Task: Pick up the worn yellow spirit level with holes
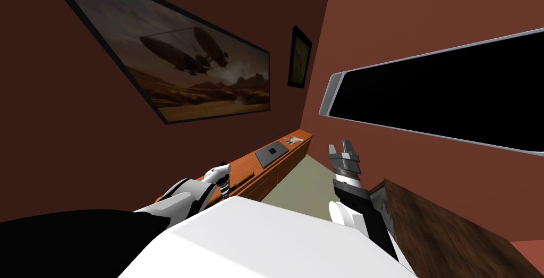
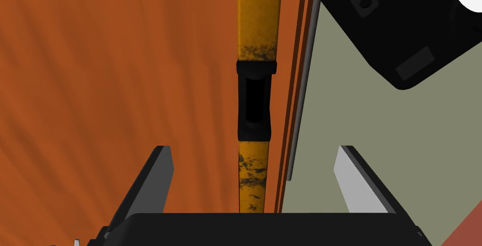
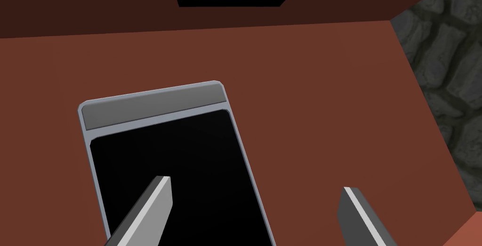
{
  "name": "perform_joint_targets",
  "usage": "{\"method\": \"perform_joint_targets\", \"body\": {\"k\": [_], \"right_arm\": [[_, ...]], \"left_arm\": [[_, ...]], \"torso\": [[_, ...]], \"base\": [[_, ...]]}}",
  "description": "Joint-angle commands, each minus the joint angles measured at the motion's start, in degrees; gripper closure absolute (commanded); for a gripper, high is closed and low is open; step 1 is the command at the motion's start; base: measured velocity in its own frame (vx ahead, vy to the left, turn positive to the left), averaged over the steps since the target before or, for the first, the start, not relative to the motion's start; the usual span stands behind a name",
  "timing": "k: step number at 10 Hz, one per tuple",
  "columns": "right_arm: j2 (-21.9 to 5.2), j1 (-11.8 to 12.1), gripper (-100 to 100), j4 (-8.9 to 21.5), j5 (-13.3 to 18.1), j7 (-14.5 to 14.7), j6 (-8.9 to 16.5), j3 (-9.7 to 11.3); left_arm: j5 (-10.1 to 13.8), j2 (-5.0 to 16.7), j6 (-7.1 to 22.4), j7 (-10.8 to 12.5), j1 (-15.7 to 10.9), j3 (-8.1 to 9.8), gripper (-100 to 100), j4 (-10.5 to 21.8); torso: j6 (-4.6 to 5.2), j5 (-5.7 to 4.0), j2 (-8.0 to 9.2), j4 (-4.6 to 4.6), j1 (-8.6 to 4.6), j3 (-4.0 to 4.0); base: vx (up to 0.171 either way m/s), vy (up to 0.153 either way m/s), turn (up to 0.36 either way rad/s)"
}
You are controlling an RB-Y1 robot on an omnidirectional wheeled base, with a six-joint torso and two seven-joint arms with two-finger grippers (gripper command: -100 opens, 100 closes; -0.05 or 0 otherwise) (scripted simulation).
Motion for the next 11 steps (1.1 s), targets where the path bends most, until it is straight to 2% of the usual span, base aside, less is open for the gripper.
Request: {"method": "perform_joint_targets", "body": {"k": [1,3,6,7,11], "right_arm": [[0.0,0.0,0,0.0,0.0,0.0,0.0,0.0],[0.0,0.0,0,0.0,0.0,0.0,0.0,0.0],[0.0,0.0,0,0.0,0.0,0.0,0.0,0.0],[0.0,0.0,0,0.0,0.0,0.0,0.0,0.0],[0.0,0.0,0,0.0,0.0,0.0,0.0,0.0]], "left_arm": [[-0.5,-1.1,-1.9,-0.2,0.8,0.18,-100,0.8],[-1.1,-2.4,-4.2,-0.4,1.7,0.39,-100,1.9],[-1.2,-2.6,-4.3,-0.3,1.8,0.39,-100,1.7],[-1.2,-2.6,-4.5,-0.3,1.8,0.39,100,1.8],[-1.2,-2.6,-4.4,-0.3,1.9,0.41,100,1.8]], "torso": [[0.0,0.0,0.0,0.0,0.0,0.0],[-0.01,0.02,-0.15,-0.03,0.08,-0.08],[0.0,-0.01,-0.02,0.0,-0.03,-0.01],[0.0,-0.01,0.01,0.01,-0.04,0.01],[0.02,-0.01,0.03,0.02,-0.03,0.02]], "base": [[0.027,0.015,0.027],[0.067,0.042,0.023],[0.002,0.0,0.003],[0.0,0.0,0.0],[0.0,0.0,0.0]]}}
